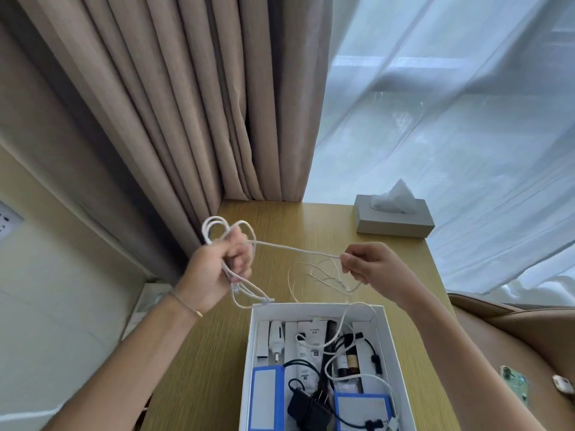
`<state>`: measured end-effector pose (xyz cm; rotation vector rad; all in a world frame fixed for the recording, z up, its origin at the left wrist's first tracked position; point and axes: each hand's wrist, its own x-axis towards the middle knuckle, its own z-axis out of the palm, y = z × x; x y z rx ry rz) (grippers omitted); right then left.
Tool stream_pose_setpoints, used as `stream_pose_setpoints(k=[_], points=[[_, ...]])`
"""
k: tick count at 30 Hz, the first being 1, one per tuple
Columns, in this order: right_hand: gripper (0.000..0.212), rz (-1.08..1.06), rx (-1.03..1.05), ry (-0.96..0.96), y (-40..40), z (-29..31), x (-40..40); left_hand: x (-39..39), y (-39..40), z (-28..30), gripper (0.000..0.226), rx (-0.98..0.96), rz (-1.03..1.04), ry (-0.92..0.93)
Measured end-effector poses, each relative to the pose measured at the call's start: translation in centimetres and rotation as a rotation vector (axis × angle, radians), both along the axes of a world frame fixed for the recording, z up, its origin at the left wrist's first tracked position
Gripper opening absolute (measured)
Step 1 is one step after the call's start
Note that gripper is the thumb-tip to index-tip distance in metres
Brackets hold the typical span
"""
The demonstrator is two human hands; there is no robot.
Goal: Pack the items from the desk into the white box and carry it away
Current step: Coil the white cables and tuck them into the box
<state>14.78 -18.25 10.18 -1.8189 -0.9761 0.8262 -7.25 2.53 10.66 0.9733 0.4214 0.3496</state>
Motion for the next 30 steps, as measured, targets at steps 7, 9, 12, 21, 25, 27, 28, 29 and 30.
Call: stream_pose_setpoints(k=[7, 9, 12, 21, 25, 27, 28, 29, 30], points=[[0.034, -0.208, -0.087, -0.211, -1.0, -1.5, 1.9, -1.9, 3.0, 1.0, 0.048, -0.191, 0.277, -0.102], [0.032, -0.169, -0.115, -0.294, -0.3, -1.1, 0.7, -1.5, 2.0, 1.3, 0.039, -0.085, 0.286, -0.086], [0.028, -0.025, -0.162, -0.362, 0.9, -0.4, -1.8, -0.3, -0.2, 1.9, 0.019, 0.071, 0.233, -0.099], [0.027, 0.278, -0.165, -0.392, 2.6, 2.2, -5.7, 2.1, -5.7, 1.4, 0.029, 0.579, 0.066, 0.101], [0.027, 0.207, -0.064, -0.324, 2.1, 2.8, -5.4, 1.3, -5.9, 0.2, 0.028, 0.709, -0.213, 0.234], [0.029, 0.166, -0.016, -0.261, 2.0, 3.0, -5.2, 1.2, -6.4, -0.2, 0.027, 0.712, -0.287, 0.252], [0.031, 0.155, 0.001, -0.231, 2.0, 3.0, -5.1, 1.1, -6.6, -0.4, 0.026, 0.665, -0.279, 0.234], [0.032, 0.151, 0.016, -0.198, 1.9, 3.1, -5.0, 1.1, -6.7, -0.5, 0.024, 0.606, -0.25, 0.213], [0.033, 0.149, 0.032, -0.154, 1.8, 3.0, -4.8, 1.1, -6.7, -0.5, 0.025, 0.541, -0.215, 0.187]])
